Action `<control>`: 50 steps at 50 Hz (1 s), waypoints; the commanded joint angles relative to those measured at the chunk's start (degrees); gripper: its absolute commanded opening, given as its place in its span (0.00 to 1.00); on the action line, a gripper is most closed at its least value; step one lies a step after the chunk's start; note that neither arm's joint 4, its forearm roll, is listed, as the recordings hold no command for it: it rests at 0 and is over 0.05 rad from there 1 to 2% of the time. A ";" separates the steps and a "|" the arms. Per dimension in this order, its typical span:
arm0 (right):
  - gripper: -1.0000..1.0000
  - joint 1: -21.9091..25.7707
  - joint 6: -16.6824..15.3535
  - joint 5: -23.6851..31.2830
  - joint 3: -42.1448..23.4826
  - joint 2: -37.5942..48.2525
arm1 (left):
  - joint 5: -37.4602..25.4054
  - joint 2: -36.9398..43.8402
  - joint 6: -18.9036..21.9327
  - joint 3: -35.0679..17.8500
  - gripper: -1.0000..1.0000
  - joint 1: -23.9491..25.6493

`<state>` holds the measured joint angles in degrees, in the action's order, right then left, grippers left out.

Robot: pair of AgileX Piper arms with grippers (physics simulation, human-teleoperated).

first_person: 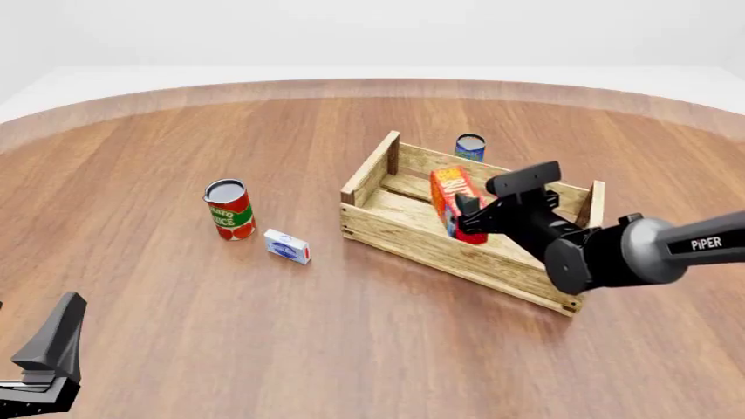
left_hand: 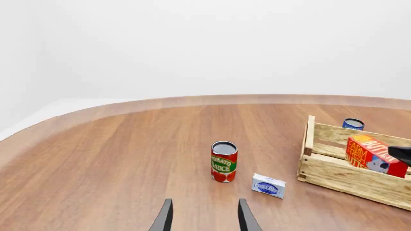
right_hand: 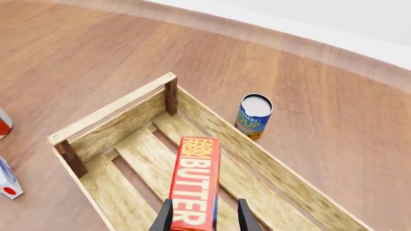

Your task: Pick up the butter and put it in the tray.

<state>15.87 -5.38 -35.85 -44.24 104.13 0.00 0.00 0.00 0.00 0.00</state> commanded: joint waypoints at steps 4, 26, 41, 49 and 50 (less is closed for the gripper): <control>1.00 0.45 0.89 0.57 -1.28 1.04 | 0.00 0.00 0.00 0.00 1.00 0.00; 1.00 0.22 1.05 1.68 -0.96 -0.95 | 0.00 0.00 0.00 0.00 1.00 0.00; 1.00 0.24 0.98 3.28 0.44 -5.77 | 0.00 0.00 0.00 0.00 1.00 0.00; 1.00 -0.04 0.85 3.22 1.76 -8.10 | 0.00 0.00 0.00 0.00 1.00 0.00; 1.00 0.02 0.90 3.25 1.89 -8.27 | 0.00 0.00 0.00 0.00 1.00 0.00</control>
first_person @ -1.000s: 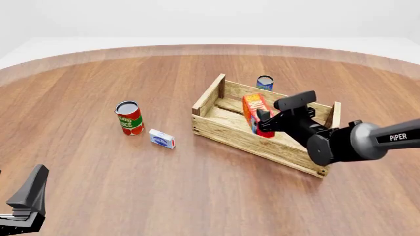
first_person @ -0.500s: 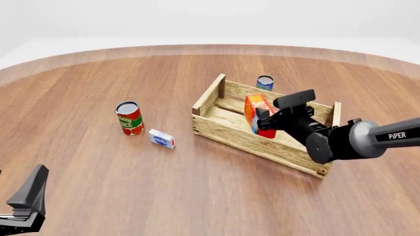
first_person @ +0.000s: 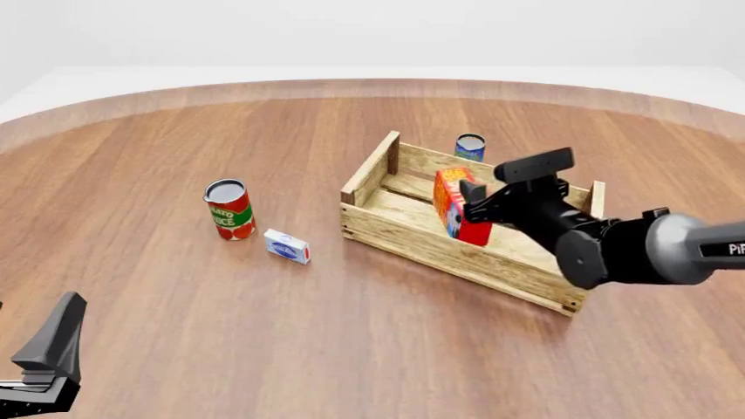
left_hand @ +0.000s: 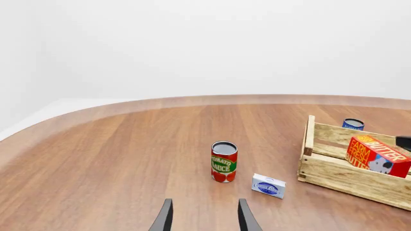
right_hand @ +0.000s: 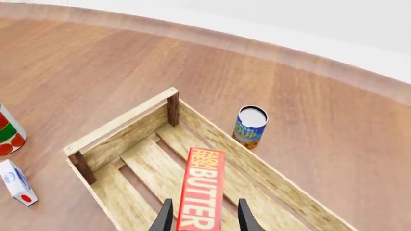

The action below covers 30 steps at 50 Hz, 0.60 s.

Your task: Pick up the butter and put it in the tray.

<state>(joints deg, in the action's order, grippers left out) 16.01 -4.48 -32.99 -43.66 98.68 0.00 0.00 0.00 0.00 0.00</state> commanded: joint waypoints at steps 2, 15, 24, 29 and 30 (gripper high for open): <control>1.00 0.02 0.02 0.54 1.49 -3.24 | 0.00 0.00 0.00 0.00 1.00 0.00; 1.00 -0.35 -0.26 1.32 3.37 -7.20 | 0.00 0.00 0.00 0.00 1.00 0.00; 1.00 -0.53 -0.07 2.33 4.52 -10.37 | 0.00 0.00 0.00 0.00 1.00 0.00; 1.00 -0.71 -0.11 3.00 5.39 -12.47 | 0.00 0.00 0.00 0.00 1.00 0.00; 1.00 -0.74 -0.13 3.12 5.52 -12.81 | 0.00 0.00 0.00 0.00 1.00 0.00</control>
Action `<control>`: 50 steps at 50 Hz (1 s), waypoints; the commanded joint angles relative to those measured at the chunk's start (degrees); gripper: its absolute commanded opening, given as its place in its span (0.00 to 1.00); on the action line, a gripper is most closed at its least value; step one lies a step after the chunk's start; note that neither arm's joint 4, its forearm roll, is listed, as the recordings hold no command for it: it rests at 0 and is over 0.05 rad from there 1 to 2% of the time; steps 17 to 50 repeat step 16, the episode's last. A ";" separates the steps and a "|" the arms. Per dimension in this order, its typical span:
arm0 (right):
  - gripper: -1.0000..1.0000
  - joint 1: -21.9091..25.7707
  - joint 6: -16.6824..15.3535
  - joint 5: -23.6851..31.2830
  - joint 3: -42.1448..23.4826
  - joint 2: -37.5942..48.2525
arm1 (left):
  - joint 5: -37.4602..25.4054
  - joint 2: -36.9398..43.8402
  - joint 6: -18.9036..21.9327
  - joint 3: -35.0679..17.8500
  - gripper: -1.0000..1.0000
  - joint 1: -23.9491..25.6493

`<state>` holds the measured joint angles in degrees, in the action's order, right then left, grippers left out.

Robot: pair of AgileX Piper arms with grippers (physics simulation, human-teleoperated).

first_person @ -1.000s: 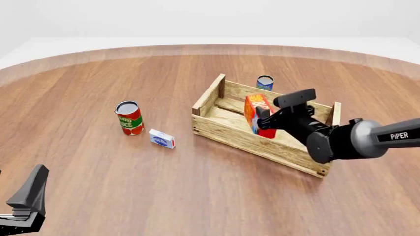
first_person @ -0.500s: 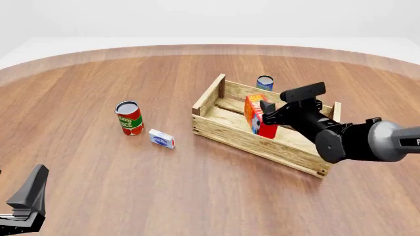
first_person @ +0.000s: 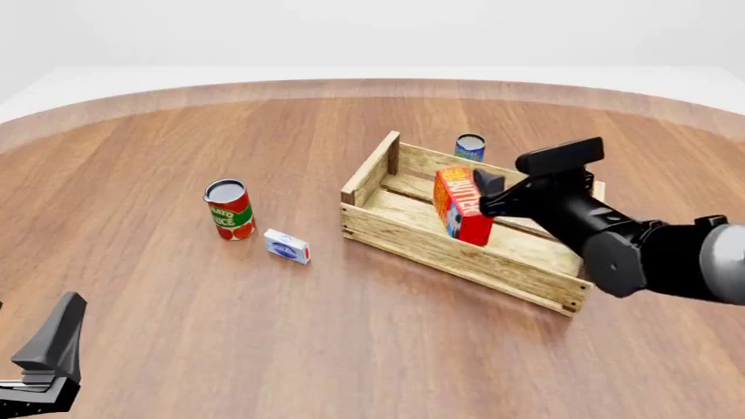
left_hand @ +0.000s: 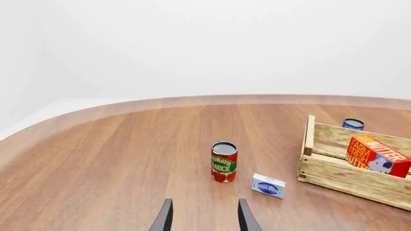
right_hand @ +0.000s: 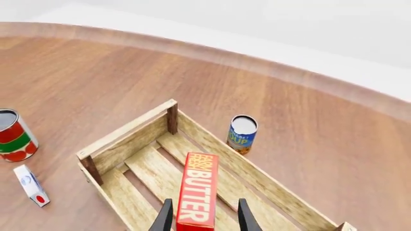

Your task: Pick up the butter and put it in the tray.

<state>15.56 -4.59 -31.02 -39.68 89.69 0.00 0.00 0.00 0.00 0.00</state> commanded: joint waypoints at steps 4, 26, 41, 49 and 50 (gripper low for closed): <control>1.00 -0.46 -0.03 1.79 2.02 -5.49 | 0.00 0.00 0.00 0.00 1.00 0.00; 1.00 -0.42 0.22 3.75 3.79 -10.74 | 0.00 0.00 0.00 0.00 1.00 0.00; 1.00 -0.42 0.22 3.75 3.79 -10.74 | 0.00 0.00 0.00 0.00 1.00 0.00; 1.00 -0.42 0.22 3.75 3.79 -10.74 | 0.00 0.00 0.00 0.00 1.00 0.00; 1.00 -0.42 0.22 3.75 3.79 -10.74 | 0.00 0.00 0.00 0.00 1.00 0.00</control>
